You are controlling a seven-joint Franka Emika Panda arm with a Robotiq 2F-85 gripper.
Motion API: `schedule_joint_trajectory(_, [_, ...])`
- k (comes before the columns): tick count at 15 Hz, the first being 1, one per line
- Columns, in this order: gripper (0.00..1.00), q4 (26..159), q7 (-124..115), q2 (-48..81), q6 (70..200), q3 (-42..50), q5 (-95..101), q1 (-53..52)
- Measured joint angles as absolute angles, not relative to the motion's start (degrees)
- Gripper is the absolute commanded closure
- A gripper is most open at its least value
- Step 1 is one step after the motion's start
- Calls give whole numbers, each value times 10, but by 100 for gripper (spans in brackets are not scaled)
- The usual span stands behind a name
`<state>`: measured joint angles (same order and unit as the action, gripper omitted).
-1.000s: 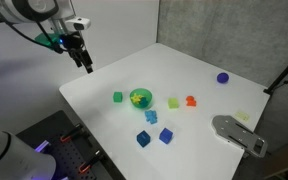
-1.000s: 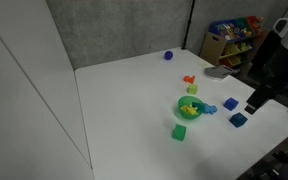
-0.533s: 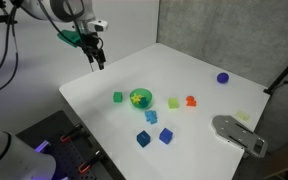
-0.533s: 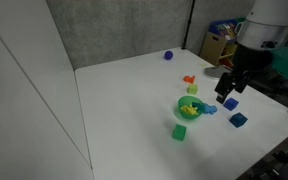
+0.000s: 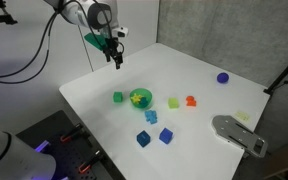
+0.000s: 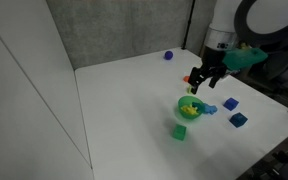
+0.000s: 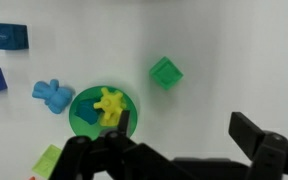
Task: Put the yellow spiky toy on the table
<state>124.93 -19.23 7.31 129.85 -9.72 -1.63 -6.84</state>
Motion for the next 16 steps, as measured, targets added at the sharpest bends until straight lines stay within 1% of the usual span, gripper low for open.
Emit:
schedule_joint_trajectory(9, [0,1148,-194,252,1407,-49,-16,-70])
schedule_joint_trajectory(16, [0,1113,-203,330,1419,5,-16,-84])
